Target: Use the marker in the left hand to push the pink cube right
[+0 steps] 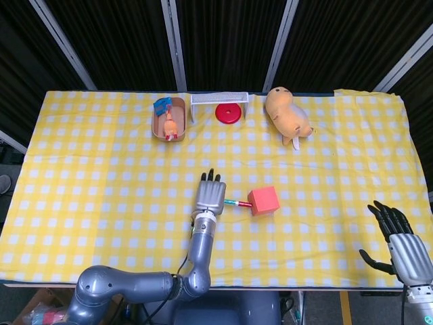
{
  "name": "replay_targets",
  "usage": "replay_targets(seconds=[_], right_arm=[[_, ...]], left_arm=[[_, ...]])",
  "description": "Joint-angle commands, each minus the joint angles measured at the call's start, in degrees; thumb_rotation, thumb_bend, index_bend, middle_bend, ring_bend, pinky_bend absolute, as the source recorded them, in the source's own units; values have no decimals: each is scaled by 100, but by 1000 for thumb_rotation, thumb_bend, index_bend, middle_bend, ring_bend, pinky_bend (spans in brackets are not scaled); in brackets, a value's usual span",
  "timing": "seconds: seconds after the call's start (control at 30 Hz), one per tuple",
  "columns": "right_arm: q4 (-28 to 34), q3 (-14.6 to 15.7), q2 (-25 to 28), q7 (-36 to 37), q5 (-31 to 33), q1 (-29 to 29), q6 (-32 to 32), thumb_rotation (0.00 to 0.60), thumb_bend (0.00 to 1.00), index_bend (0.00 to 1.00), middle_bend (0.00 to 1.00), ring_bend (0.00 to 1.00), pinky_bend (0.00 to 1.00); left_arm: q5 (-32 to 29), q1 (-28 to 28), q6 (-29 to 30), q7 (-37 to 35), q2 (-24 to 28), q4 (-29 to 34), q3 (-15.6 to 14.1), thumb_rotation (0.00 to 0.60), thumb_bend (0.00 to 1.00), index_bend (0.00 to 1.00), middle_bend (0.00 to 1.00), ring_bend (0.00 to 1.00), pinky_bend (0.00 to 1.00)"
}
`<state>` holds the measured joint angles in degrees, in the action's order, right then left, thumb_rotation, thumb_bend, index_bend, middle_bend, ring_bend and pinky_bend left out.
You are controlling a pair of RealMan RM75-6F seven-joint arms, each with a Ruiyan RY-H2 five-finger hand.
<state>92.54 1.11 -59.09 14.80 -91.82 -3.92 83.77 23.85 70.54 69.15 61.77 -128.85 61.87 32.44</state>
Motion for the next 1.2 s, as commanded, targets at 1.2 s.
replay_targets(seconds=[1.2], right_arm=[[36, -14, -40, -195, 30, -5, -36, 600, 320, 0, 0, 0, 0]], left_arm=[[912, -2733, 412, -987, 3350, 3076, -1945, 600, 466, 635, 176, 36, 119]])
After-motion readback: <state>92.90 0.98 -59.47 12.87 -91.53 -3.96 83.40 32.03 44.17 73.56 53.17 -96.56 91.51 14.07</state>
